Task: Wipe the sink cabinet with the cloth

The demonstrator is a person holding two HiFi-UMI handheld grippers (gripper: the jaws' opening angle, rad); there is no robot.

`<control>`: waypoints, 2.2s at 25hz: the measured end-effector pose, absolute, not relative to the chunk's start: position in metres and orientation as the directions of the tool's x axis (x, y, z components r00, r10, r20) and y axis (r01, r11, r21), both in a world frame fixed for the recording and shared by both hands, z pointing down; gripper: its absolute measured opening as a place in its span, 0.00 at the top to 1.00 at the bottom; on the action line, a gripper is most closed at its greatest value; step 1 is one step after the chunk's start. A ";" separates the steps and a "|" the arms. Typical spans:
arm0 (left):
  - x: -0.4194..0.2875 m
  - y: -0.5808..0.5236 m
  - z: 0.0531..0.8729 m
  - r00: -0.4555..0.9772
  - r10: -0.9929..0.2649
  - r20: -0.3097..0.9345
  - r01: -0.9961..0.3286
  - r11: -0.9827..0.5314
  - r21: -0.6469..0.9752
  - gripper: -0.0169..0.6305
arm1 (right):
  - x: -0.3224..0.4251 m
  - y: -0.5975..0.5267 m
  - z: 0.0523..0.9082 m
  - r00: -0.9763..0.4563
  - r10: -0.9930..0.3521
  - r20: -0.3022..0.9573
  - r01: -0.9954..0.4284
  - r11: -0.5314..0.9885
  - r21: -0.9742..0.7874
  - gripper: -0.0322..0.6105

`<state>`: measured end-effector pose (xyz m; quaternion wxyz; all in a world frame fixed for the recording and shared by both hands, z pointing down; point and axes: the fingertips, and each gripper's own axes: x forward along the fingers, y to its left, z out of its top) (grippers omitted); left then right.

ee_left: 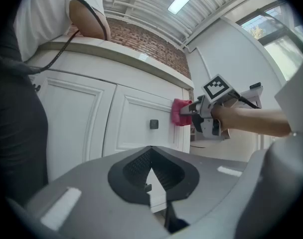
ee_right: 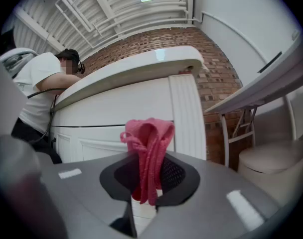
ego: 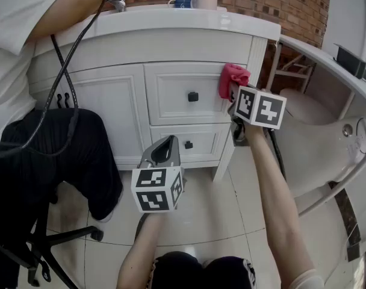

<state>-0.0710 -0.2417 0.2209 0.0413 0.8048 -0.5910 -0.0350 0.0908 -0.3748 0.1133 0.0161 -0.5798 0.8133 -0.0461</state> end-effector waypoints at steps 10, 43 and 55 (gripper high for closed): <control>-0.106 -0.248 0.231 0.233 -0.972 -0.018 -0.959 -0.233 0.164 0.95 | -0.020 -0.313 0.112 -0.553 -0.832 -0.052 -0.827 0.555 -0.085 0.86; -0.118 -0.251 0.272 0.183 -0.983 0.032 -0.965 -0.173 0.197 0.95 | 0.081 -0.342 0.185 -0.349 -0.937 0.012 -0.918 0.339 -0.205 0.86; -0.170 -0.247 0.275 0.118 -0.992 0.044 -0.978 -0.108 0.176 0.95 | -0.146 -0.340 0.242 -0.641 -0.760 0.106 -0.767 0.639 -0.056 0.86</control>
